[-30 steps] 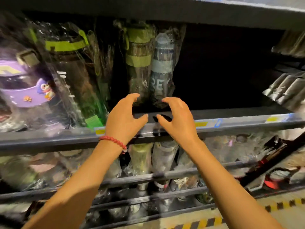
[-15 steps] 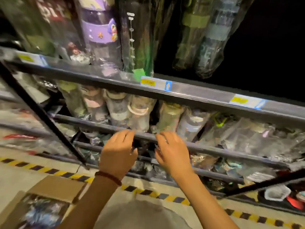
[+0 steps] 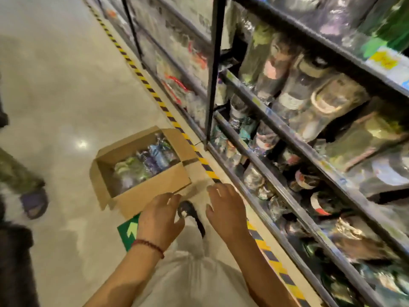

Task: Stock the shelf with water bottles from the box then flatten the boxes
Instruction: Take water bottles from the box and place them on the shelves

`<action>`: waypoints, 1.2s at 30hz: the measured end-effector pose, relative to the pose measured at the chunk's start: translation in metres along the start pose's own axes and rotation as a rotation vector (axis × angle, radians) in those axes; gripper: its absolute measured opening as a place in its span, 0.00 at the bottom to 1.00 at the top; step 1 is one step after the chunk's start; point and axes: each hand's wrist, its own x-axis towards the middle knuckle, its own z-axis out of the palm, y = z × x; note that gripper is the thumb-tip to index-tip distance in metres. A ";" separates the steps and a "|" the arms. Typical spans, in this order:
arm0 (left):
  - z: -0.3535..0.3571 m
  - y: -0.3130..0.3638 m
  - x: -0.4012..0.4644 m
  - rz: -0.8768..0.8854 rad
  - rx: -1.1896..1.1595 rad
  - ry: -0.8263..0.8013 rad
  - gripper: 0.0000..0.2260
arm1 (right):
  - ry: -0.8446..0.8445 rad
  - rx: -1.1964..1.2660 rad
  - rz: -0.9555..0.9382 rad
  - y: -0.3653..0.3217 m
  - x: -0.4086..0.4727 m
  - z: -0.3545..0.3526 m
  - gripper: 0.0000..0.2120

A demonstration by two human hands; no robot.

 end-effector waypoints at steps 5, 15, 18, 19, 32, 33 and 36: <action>-0.015 -0.035 -0.033 -0.233 -0.041 0.024 0.19 | -0.073 0.039 -0.147 -0.047 0.001 0.006 0.21; -0.024 -0.115 -0.030 -0.539 -0.164 -0.026 0.18 | -0.274 0.024 -0.333 -0.122 0.075 0.050 0.19; -0.026 -0.154 -0.006 -0.611 -0.219 -0.028 0.18 | -0.341 0.019 -0.382 -0.145 0.112 0.073 0.19; -0.027 -0.168 0.006 -0.637 -0.246 -0.025 0.18 | -0.355 0.016 -0.390 -0.151 0.127 0.081 0.19; 0.062 -0.339 0.189 -0.728 -0.443 -0.230 0.24 | -0.672 0.047 -0.263 -0.205 0.313 0.235 0.16; 0.078 -0.349 0.203 -0.754 -0.467 -0.248 0.23 | -0.681 0.048 -0.251 -0.203 0.323 0.254 0.17; 0.132 -0.376 0.236 -0.817 -0.525 -0.300 0.22 | -0.738 0.057 -0.234 -0.191 0.349 0.315 0.19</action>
